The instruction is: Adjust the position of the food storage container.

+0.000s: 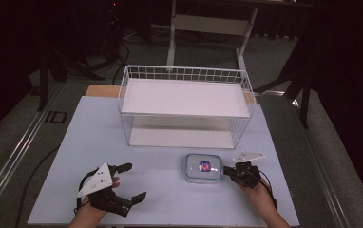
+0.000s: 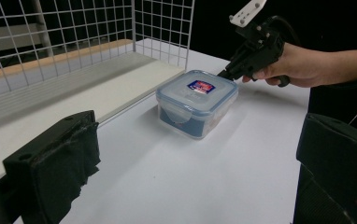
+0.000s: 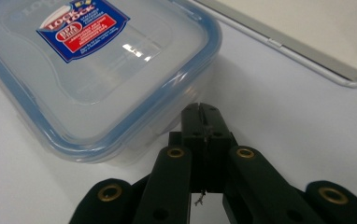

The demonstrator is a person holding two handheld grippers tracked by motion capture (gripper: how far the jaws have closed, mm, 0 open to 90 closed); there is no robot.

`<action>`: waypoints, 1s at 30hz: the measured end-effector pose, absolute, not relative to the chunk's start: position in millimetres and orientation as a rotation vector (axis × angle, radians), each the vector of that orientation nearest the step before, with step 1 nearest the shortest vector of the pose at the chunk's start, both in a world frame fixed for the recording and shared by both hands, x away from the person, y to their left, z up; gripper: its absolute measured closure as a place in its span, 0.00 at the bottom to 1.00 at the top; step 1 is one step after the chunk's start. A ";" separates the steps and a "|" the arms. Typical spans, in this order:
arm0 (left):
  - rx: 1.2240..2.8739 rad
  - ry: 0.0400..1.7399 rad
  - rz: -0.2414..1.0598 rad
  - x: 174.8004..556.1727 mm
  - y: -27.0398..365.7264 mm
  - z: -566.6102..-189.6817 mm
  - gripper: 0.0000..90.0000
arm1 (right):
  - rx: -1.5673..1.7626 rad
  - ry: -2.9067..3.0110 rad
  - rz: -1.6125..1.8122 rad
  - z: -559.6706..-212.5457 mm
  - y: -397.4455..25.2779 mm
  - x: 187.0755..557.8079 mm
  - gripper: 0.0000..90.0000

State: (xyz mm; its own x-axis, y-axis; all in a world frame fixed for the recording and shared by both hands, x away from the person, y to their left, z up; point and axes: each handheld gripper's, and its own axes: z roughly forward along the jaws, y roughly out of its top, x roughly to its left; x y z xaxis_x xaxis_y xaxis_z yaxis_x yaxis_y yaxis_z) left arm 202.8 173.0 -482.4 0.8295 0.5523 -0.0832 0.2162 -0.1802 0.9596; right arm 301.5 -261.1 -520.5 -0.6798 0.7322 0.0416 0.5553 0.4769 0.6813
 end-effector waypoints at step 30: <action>1.762 0.597 0.317 204.0 172.0 -484.1 0.00 | 1.061 2.522 1.013 -517.1 -226.5 300.9 1.00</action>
State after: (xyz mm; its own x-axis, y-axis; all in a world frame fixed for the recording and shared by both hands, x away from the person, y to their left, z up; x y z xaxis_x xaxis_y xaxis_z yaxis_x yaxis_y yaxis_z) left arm 204.0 172.0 -484.1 0.8320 0.5466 -0.0951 0.2274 -0.1796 0.9571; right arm 300.9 -226.5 -517.1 -0.7140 0.6978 0.0573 0.5436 0.5009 0.6735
